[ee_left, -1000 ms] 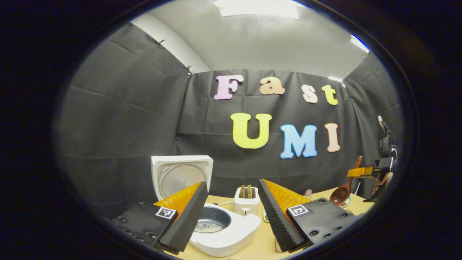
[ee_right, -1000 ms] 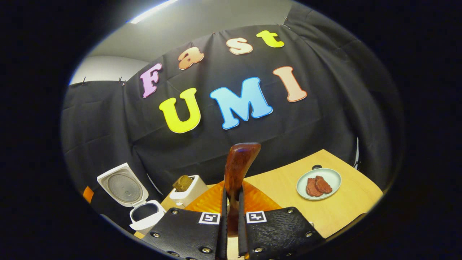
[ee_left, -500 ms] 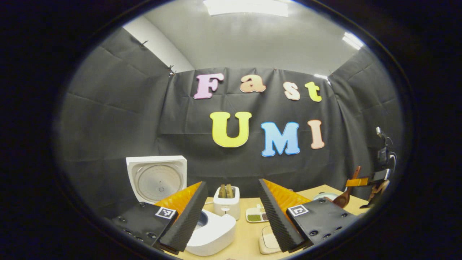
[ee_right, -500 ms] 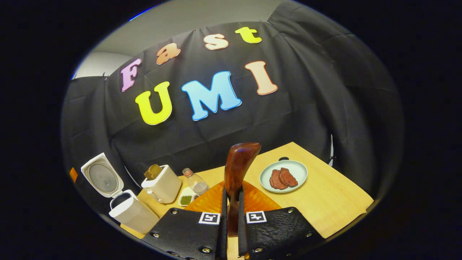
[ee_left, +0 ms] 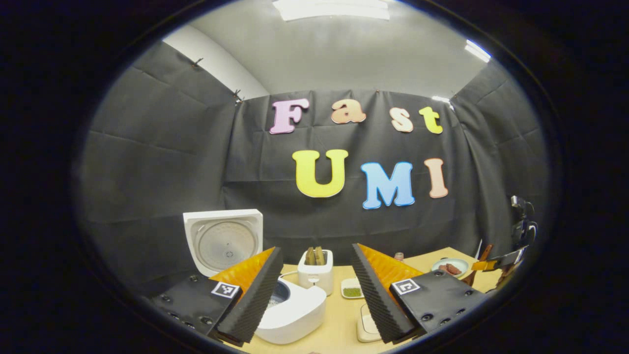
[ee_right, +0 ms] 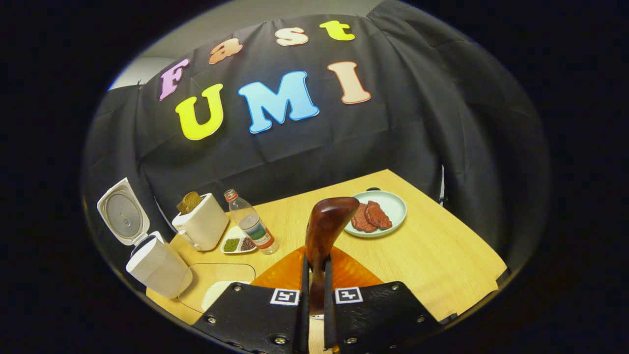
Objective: Close the left gripper, press the button to open the rice cooker; take a wooden spoon from the chopstick holder with the right hand, scoop a spoonful of rice and pour it into the rice cooker, then put the wooden spoon back into the chopstick holder.
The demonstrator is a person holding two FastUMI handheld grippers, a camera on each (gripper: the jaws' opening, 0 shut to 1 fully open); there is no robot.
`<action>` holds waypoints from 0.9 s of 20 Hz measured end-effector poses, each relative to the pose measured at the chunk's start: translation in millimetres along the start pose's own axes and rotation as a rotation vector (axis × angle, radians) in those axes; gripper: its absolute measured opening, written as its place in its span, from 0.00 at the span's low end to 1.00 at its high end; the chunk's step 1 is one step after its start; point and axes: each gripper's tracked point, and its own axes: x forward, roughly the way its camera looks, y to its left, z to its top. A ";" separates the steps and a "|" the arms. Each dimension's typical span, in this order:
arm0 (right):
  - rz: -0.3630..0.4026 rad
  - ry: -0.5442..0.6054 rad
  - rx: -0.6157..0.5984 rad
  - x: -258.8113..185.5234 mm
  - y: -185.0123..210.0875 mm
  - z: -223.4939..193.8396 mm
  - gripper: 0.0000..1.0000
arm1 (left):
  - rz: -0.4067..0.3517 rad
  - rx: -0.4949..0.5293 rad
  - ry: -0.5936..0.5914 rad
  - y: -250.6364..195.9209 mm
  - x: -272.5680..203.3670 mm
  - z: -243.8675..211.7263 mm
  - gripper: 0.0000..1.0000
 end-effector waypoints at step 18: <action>-0.085 -0.232 -0.223 -57.7 1.7 74.0 0.99 | 0.125 0.040 -0.028 54.7 38.3 6.2 0.97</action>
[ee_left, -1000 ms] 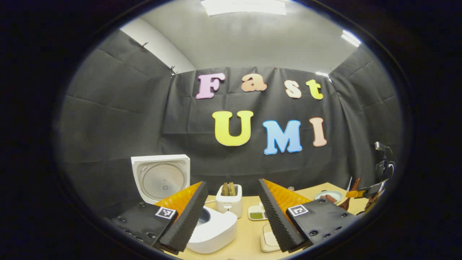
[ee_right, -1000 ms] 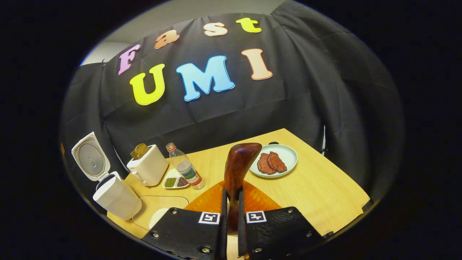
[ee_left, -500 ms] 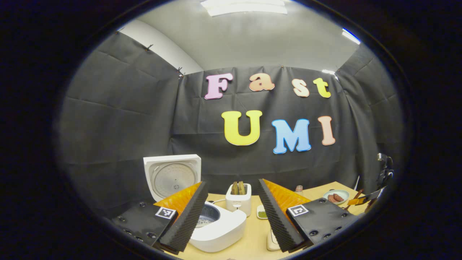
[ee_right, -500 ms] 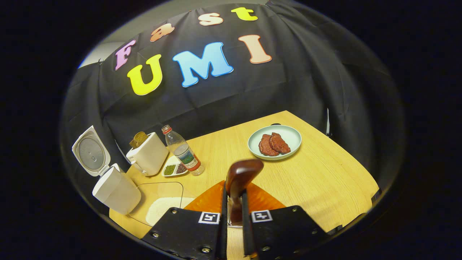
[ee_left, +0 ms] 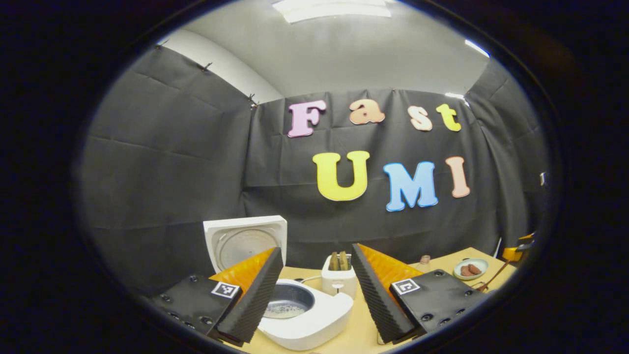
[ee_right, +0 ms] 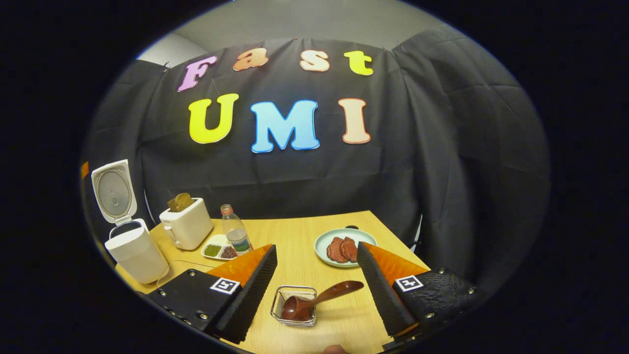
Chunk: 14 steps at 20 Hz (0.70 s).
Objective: Close the left gripper, press the button to open the rice cooker; take a wooden spoon from the chopstick holder with the right hand, scoop a spoonful of rice and pour it into the rice cooker, then put the wooden spoon back into the chopstick holder.
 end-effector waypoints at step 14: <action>-0.017 -0.099 -0.044 -38.4 55.1 38.8 0.99 | 0.221 0.096 -0.092 126.5 132.2 66.5 0.96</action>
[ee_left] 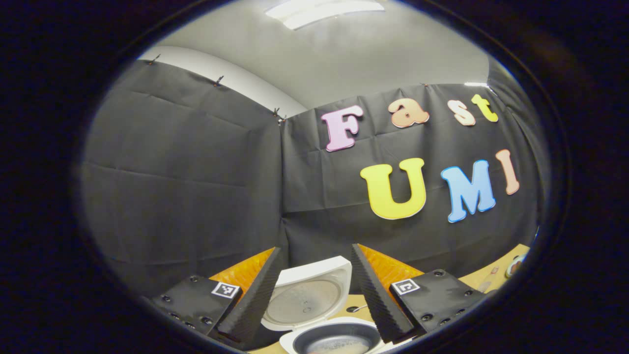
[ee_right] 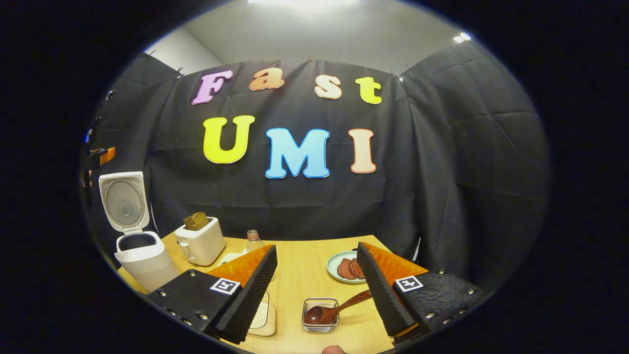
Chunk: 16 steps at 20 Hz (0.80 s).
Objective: Close the left gripper, press the button to open the rice cooker; take a wooden spoon from the chopstick holder with the right hand, scoop a spoonful of rice and pour it into the rice cooker, then put the wooden spoon back into the chopstick holder.
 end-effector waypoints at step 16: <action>-0.043 0.051 -0.012 -19.6 29.2 -21.8 0.99 | 0.052 -0.089 0.210 42.1 148.4 -80.5 0.96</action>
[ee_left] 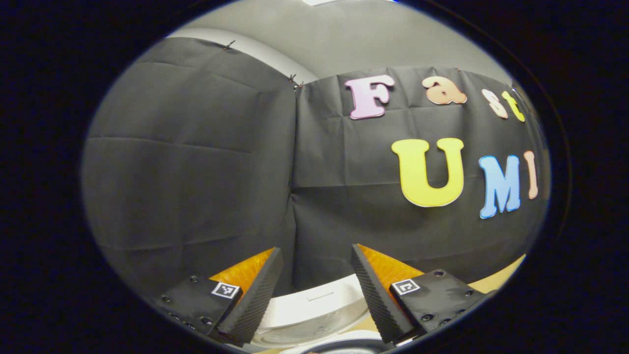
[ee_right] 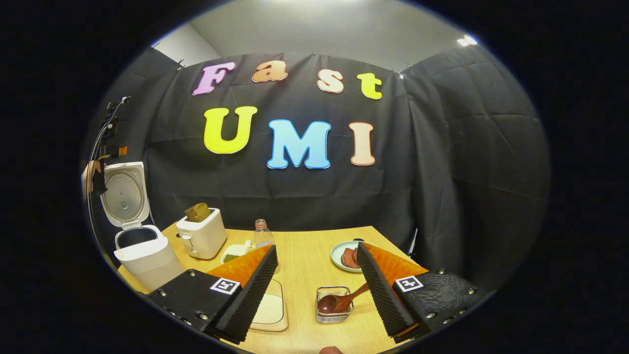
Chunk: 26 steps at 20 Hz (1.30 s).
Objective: Close the left gripper, press the button to open the rice cooker; take a wooden spoon from the chopstick holder with the right hand, scoop a spoonful of rice and pour it into the rice cooker, then put the wooden spoon back into the chopstick holder.
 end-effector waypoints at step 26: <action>0.093 0.019 0.061 30.1 -68.0 -5.6 0.99 | 0.001 -0.027 0.203 -59.8 -85.4 -59.7 0.98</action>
